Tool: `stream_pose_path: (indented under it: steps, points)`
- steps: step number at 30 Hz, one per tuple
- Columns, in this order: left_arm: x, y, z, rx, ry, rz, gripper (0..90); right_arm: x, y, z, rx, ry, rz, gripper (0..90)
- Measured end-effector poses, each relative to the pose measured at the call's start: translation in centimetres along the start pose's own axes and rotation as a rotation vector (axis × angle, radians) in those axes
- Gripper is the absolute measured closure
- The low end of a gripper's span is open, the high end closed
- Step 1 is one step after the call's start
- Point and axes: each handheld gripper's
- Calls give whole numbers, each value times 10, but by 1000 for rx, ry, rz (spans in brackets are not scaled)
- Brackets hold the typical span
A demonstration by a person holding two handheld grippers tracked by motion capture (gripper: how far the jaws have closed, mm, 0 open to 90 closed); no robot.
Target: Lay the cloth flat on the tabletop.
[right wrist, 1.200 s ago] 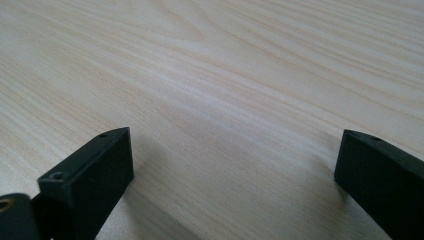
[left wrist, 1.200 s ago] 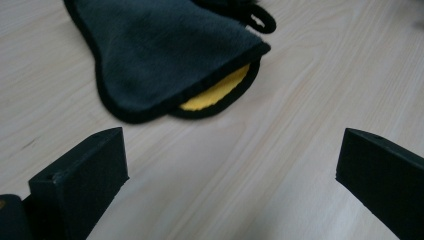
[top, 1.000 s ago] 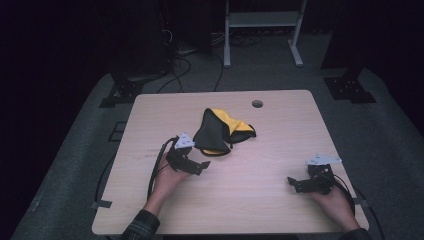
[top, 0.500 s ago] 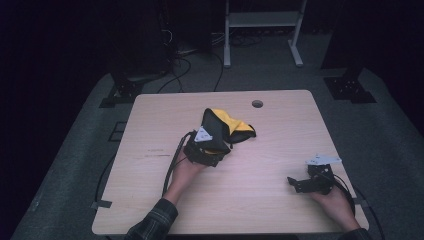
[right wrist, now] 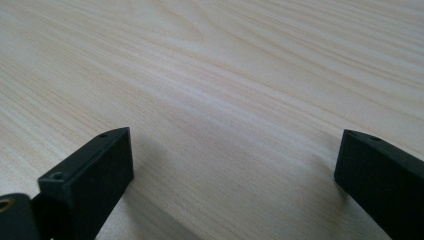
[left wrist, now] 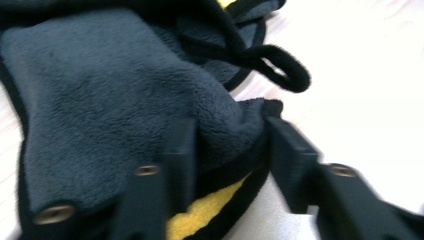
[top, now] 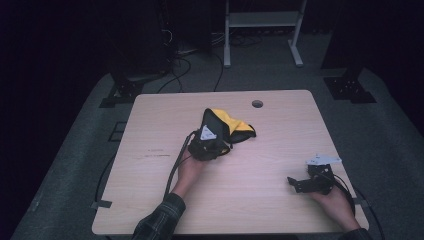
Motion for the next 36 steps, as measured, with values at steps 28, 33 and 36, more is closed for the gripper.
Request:
stream_pose_path:
  steps: [28,33,36]
  points:
    - [-3,-91,21,170,-79,-196,796,0,0,0,0,1,0,14]
    - [-13,-114,14,184,-75,-170,796,0,0,0,-1,0,1,14]
    - [-28,-129,2,178,-87,-133,796,0,0,0,-1,0,1,14]
Point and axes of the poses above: each handheld gripper's, and its own axes: y roughly forward along the jaws, z roughly out of its top, x roughly to its right, and after that the axes turned 14 degrees about z, right-handed
